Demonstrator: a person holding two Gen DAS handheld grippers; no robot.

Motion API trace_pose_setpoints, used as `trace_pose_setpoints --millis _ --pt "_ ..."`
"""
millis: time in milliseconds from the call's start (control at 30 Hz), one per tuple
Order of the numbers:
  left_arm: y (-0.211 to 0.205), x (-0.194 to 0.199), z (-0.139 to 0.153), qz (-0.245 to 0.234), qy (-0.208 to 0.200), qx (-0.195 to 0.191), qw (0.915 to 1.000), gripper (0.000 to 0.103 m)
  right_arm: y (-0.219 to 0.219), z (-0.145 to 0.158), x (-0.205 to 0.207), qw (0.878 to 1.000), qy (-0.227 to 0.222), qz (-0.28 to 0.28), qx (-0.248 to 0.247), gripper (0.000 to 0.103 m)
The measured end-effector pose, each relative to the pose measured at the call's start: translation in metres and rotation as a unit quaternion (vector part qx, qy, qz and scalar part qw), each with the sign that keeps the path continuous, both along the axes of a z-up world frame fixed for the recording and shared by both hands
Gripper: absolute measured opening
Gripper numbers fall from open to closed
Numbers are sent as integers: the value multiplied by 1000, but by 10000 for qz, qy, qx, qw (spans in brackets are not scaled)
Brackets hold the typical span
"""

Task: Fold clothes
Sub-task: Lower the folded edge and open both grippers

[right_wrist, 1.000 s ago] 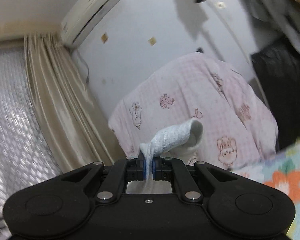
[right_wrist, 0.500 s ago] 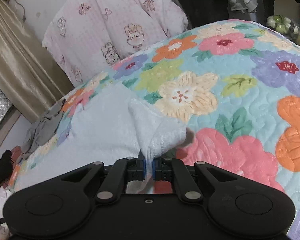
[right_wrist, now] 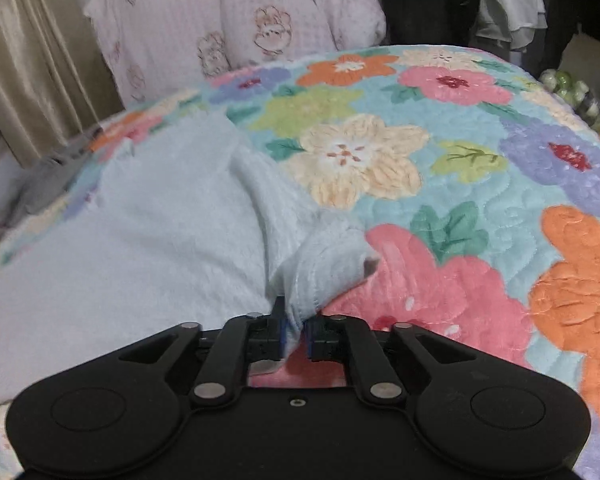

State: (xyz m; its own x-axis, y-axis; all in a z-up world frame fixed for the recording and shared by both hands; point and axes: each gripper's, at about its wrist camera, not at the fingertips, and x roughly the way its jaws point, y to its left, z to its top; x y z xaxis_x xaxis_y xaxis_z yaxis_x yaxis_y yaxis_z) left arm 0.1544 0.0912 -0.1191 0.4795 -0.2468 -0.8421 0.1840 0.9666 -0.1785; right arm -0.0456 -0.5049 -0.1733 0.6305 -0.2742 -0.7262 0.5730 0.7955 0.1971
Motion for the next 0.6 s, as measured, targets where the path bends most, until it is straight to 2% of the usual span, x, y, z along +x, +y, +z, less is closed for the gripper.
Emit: trace_pose_setpoints --millis 33,100,200,233,267,333,467,600 --pt "2 -2 7 10 -72 -6 10000 17 0 4 1 9997 163 -120 -111 39" --pt "4 -6 23 36 -243 28 9997 17 -1 14 2 9975 480 -405 -313 52" --pt "6 -9 46 99 -565 159 9982 25 -1 29 6 9925 813 -711 -580 52" --pt "7 -10 53 123 -676 203 9974 31 1 34 7 9927 772 -671 -642 52" --pt "8 -8 59 151 -765 186 9968 33 4 39 8 9928 731 -631 -704 52" --pt "8 2 64 127 -787 62 9968 33 14 49 15 9941 612 -435 -777 52" --pt "-19 39 61 -298 -678 -225 9970 34 34 60 54 9975 162 395 -563 52" --pt "-54 90 47 -485 -619 -164 9968 43 48 61 127 9891 -286 1420 -248 52"
